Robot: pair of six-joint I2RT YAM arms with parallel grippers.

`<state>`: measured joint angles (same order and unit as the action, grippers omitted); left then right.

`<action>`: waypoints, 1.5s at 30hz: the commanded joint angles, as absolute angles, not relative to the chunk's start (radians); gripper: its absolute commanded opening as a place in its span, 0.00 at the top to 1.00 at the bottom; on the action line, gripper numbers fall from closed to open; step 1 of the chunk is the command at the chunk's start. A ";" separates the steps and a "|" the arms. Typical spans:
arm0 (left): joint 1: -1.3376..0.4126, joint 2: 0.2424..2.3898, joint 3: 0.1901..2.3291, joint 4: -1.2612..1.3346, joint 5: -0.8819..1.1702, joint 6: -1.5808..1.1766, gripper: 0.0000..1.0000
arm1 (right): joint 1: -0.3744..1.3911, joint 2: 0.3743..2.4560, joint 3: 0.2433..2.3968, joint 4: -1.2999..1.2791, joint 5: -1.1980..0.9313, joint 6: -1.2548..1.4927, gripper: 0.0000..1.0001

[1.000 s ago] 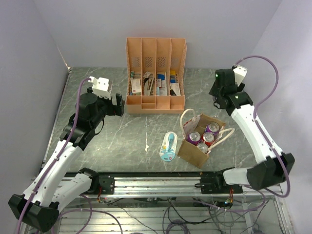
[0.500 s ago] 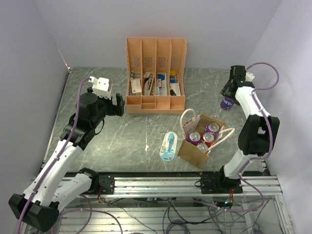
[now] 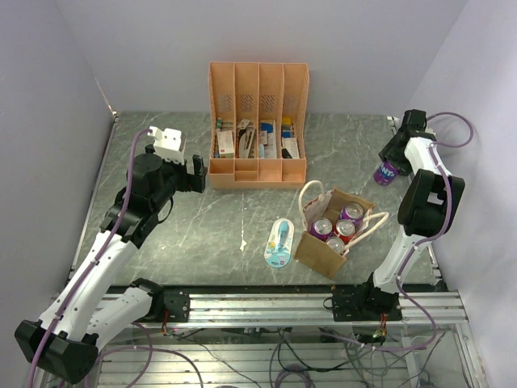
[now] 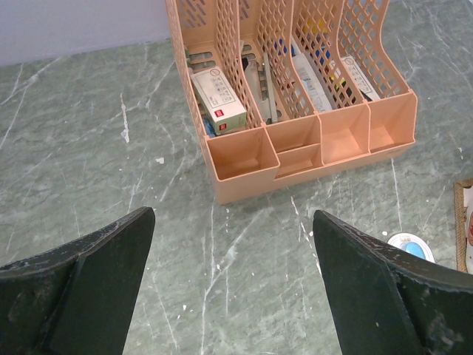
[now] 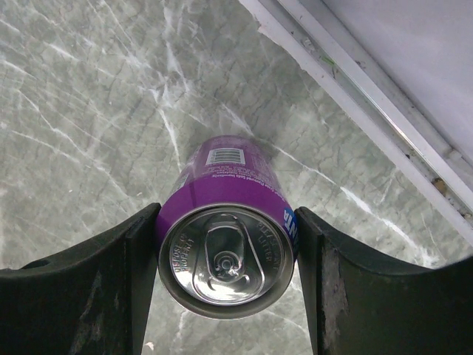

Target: Take the beverage out of the canvas bag

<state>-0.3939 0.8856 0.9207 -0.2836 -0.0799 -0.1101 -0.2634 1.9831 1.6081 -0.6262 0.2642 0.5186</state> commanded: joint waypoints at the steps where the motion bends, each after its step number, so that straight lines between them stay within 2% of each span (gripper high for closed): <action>1: -0.383 0.887 0.948 -0.277 -0.047 -0.115 0.02 | -0.275 1.983 1.637 -0.597 0.227 0.498 0.97; 4: -0.383 0.886 0.946 -0.277 -0.046 -0.114 0.02 | -0.275 1.987 1.619 -0.582 0.224 0.485 0.91; 10: -0.383 0.885 0.947 -0.276 -0.045 -0.116 0.02 | -0.274 1.980 1.599 -0.571 0.219 0.466 0.56; 12: -0.383 0.886 0.948 -0.276 -0.042 -0.117 0.02 | -0.273 1.967 1.597 -0.575 0.229 0.468 0.36; 19: -0.383 0.889 0.948 -0.274 -0.033 -0.118 0.02 | -0.265 1.887 1.577 -0.593 0.239 0.468 0.09; 25: -0.383 0.887 0.948 -0.275 -0.037 -0.118 0.02 | -0.219 1.692 1.394 -0.575 0.251 0.503 0.06; 33: -0.383 0.890 0.947 -0.275 -0.028 -0.121 0.02 | -0.167 1.249 1.034 -0.439 0.144 0.500 0.06; 38: -0.383 0.888 0.946 -0.274 -0.027 -0.120 0.02 | -0.077 1.086 1.008 -0.471 0.109 0.498 0.09; 45: -0.383 0.886 0.948 -0.273 -0.025 -0.120 0.02 | 0.131 1.072 1.075 -0.626 0.088 0.502 0.15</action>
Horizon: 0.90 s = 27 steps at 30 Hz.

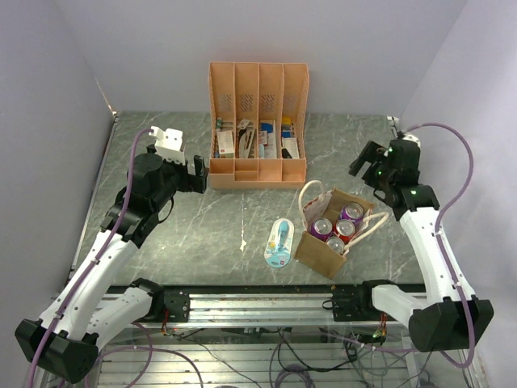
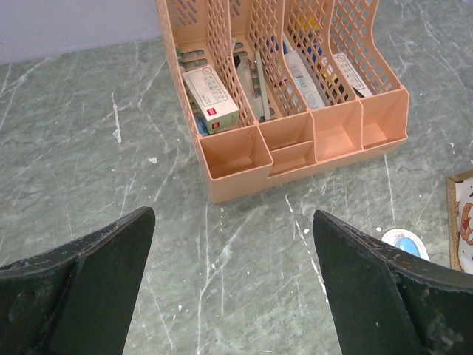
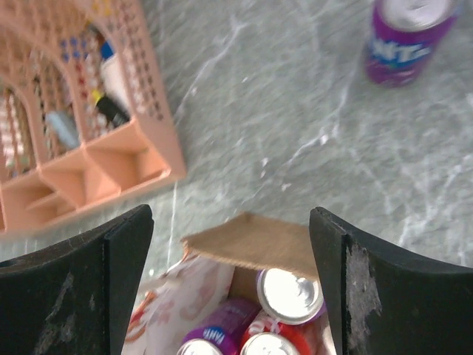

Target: Take the beverage out of the canvas bag

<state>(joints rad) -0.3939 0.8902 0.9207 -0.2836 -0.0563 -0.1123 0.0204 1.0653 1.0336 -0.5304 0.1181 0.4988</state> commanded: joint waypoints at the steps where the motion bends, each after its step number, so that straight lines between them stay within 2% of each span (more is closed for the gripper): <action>1: -0.383 0.886 0.947 -0.273 -0.022 -0.121 0.02 | 0.160 1.070 1.075 -0.636 0.081 0.507 0.16; 5: -0.383 0.890 0.951 -0.279 -0.023 -0.121 0.02 | 0.268 1.063 1.046 -0.678 0.055 0.544 0.24; 9: -0.383 0.888 0.948 -0.275 -0.021 -0.123 0.02 | 0.324 1.054 1.008 -0.748 0.144 0.578 0.27; 18: -0.383 0.896 0.951 -0.281 -0.027 -0.121 0.02 | 0.327 1.098 0.907 -0.776 0.223 0.617 0.25; 27: -0.383 0.903 0.952 -0.283 -0.029 -0.121 0.02 | 0.327 1.128 0.921 -0.853 0.458 0.719 0.21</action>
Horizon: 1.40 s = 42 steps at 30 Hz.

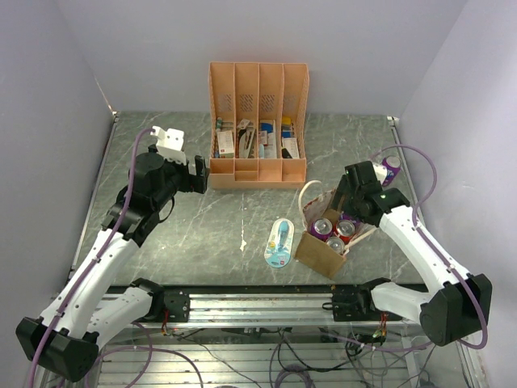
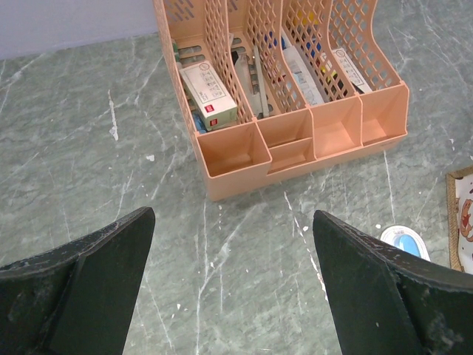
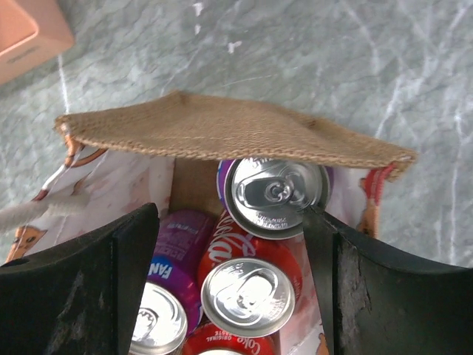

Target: Take the beverage out of the canvas bag

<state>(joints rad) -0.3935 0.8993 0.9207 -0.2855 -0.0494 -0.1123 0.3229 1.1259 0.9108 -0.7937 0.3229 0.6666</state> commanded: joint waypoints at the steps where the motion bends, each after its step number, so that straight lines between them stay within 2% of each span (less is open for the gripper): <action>1: -0.383 0.903 0.952 -0.282 -0.027 -0.120 0.02 | 0.326 1.129 0.916 -0.852 0.470 0.726 0.20; 9: -0.383 0.910 0.951 -0.283 -0.029 -0.120 0.02 | 0.326 1.184 0.907 -0.856 0.579 0.808 0.17; 22: -0.384 0.916 0.954 -0.287 -0.031 -0.120 0.02 | 0.326 1.318 0.864 -0.747 0.498 0.790 0.17; 33: -0.383 0.920 0.954 -0.288 -0.029 -0.121 0.02 | 0.325 1.408 0.856 -0.716 0.493 0.786 0.21; 36: -0.383 0.920 0.954 -0.288 -0.028 -0.121 0.02 | 0.325 1.389 0.874 -0.728 0.495 0.782 0.27; 42: -0.383 0.922 0.956 -0.287 -0.028 -0.121 0.02 | 0.326 1.271 0.917 -0.746 0.497 0.761 0.69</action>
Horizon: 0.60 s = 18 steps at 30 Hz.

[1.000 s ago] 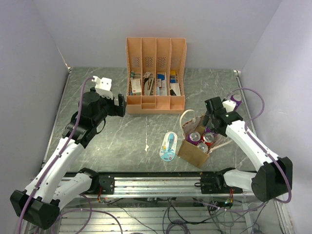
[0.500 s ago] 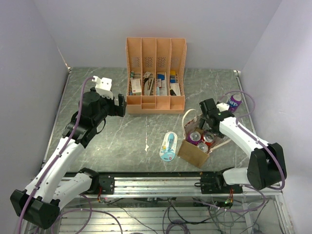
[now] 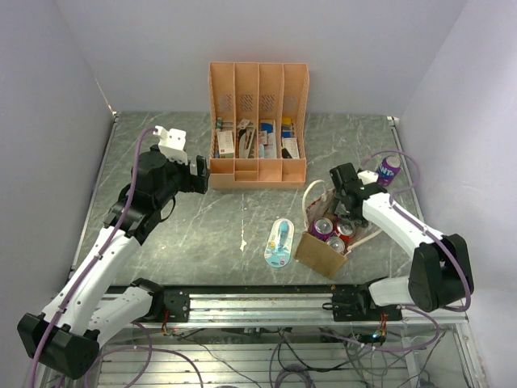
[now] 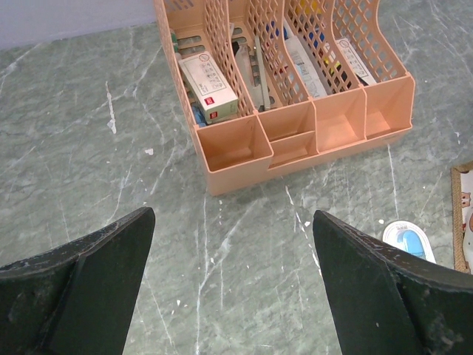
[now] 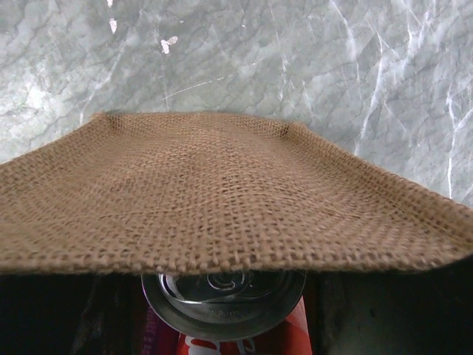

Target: Take the beverage out of the canvas bag

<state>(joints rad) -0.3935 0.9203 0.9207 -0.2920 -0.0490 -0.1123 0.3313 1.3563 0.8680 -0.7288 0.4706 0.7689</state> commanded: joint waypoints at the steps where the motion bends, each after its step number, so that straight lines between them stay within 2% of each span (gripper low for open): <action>1: -0.383 0.923 0.955 -0.288 -0.025 -0.121 0.02 | 0.325 1.252 0.926 -0.754 0.502 0.760 0.74; 6: -0.383 0.924 0.955 -0.287 -0.023 -0.123 0.02 | 0.326 1.161 0.975 -0.799 0.530 0.768 0.91; 18: -0.383 0.923 0.957 -0.289 -0.022 -0.124 0.02 | 0.325 1.013 0.952 -0.751 0.471 0.759 0.95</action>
<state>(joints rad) -0.3935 0.9241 0.9207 -0.2939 -0.0479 -0.1127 0.3283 1.0542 0.9424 -0.8291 0.4656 0.7616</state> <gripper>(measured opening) 0.984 0.647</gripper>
